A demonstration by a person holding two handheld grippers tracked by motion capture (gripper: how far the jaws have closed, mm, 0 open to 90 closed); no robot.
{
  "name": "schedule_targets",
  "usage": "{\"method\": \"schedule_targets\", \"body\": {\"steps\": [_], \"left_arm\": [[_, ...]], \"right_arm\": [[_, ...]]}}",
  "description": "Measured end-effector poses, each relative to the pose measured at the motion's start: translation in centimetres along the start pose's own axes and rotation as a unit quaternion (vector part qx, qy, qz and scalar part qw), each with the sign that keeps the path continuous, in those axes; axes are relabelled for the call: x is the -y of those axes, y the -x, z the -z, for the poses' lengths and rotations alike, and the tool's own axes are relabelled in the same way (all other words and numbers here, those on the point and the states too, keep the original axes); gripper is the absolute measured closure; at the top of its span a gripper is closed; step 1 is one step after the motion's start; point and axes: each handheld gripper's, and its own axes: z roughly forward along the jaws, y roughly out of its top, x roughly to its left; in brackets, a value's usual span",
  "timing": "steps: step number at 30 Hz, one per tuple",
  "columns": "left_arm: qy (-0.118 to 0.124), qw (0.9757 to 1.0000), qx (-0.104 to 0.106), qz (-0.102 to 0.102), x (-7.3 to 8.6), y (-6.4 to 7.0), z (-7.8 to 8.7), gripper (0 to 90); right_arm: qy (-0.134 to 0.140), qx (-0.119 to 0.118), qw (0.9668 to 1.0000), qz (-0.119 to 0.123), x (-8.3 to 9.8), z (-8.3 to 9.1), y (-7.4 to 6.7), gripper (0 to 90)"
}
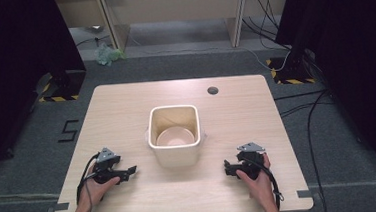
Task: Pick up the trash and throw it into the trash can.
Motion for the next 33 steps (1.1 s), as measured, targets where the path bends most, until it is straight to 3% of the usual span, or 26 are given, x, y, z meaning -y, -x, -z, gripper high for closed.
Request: {"method": "schedule_targets", "body": {"steps": [12,33], "left_arm": [[-0.005,0.9994,-0.017,-0.031,0.7,0.9,0.4,15.2],[-0.006,0.9992,-0.021,-0.033,1.9,2.1,1.6,14.7]], "right_arm": [[0.000,0.000,1.0000,0.001,0.0,0.0,0.0,0.3],[-0.001,0.001,1.0000,0.000,0.0,0.1,-0.1,0.5]]}}
